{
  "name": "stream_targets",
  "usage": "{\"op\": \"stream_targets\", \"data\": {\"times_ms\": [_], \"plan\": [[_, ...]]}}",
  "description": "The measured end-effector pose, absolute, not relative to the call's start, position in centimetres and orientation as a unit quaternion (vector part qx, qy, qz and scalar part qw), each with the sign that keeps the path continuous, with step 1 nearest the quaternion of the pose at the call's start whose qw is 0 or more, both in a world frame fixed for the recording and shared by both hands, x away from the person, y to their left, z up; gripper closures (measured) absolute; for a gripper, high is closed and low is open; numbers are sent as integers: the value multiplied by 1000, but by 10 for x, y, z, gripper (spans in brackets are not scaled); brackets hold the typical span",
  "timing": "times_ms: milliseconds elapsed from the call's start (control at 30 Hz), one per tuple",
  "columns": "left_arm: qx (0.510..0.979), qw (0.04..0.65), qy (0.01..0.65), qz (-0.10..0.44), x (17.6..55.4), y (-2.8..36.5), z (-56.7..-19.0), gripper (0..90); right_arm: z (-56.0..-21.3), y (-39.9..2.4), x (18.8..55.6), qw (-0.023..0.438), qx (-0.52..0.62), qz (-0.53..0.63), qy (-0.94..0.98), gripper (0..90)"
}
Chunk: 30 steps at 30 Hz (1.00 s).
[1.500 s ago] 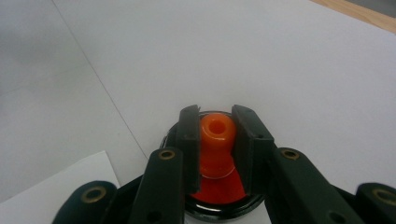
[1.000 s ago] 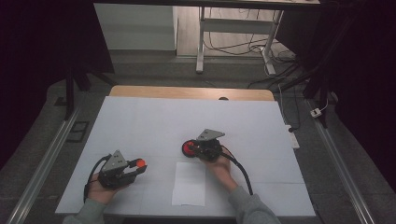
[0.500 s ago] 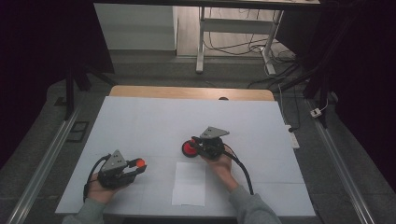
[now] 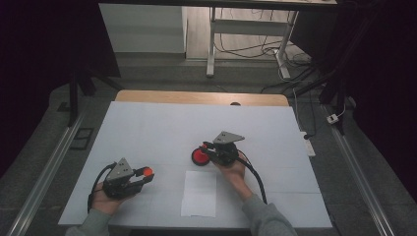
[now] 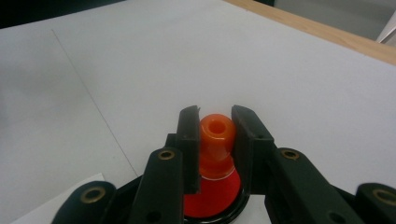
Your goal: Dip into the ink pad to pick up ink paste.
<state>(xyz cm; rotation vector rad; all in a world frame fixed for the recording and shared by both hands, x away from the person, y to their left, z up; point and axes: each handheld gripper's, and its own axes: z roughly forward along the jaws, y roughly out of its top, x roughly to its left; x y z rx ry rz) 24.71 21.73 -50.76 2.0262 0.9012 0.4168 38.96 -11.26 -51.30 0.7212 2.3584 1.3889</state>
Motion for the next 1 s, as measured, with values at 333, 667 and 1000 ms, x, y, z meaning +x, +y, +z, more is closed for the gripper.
{"op": "stream_targets", "data": {"times_ms": [333,667,1000], "plan": [[811,428,362,165,248,218,-508,646,-523,-106,393,151,250,471,832,722],[812,427,362,165,248,218,-509,646,-526,-102,392,152,241,454,844,722],[811,427,363,166,248,218,-508,646,-528,-102,391,155,243,455,843,724]]}}
